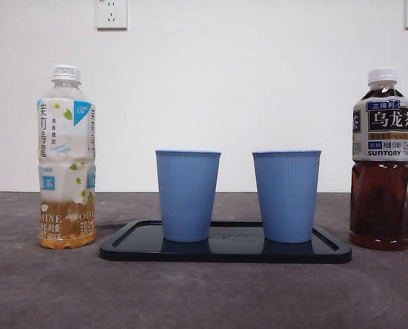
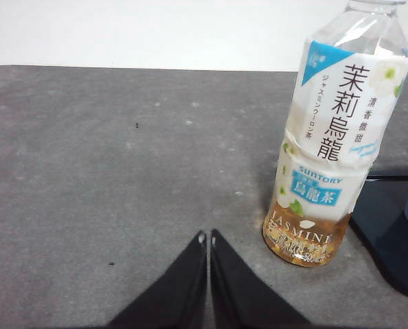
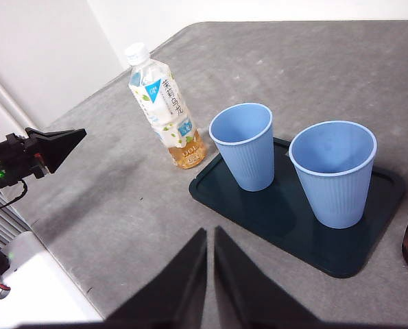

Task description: Pour the drink into the cup

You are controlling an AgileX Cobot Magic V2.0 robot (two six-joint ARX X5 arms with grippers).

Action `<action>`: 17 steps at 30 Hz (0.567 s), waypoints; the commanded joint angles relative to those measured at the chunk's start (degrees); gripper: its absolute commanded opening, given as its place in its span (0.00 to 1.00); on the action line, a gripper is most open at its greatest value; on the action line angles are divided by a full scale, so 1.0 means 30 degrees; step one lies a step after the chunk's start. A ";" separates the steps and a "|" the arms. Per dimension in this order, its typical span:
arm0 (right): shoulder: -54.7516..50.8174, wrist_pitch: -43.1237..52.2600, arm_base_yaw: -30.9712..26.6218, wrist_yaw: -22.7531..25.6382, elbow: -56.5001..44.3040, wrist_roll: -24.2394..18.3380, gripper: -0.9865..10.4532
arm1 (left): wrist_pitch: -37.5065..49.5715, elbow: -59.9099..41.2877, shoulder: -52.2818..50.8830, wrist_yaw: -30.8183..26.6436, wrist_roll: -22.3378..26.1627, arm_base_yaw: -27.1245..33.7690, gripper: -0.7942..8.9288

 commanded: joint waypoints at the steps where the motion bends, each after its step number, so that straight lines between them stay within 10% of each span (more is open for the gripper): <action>1: 0.0051 0.0262 0.0066 -0.0044 0.0182 -0.0277 0.10 | -0.0095 -0.0393 -0.0022 0.0007 0.0211 0.0022 0.09; 13: -0.0233 0.0335 -0.1421 0.0940 0.0036 -0.0350 0.10 | -0.0095 -0.0393 -0.0022 0.0007 0.0211 0.0022 0.09; 17: -0.0714 0.0656 -0.3468 0.4364 -0.0947 -0.2441 0.10 | -0.0095 -0.0393 -0.0022 0.0007 0.0211 0.0022 0.09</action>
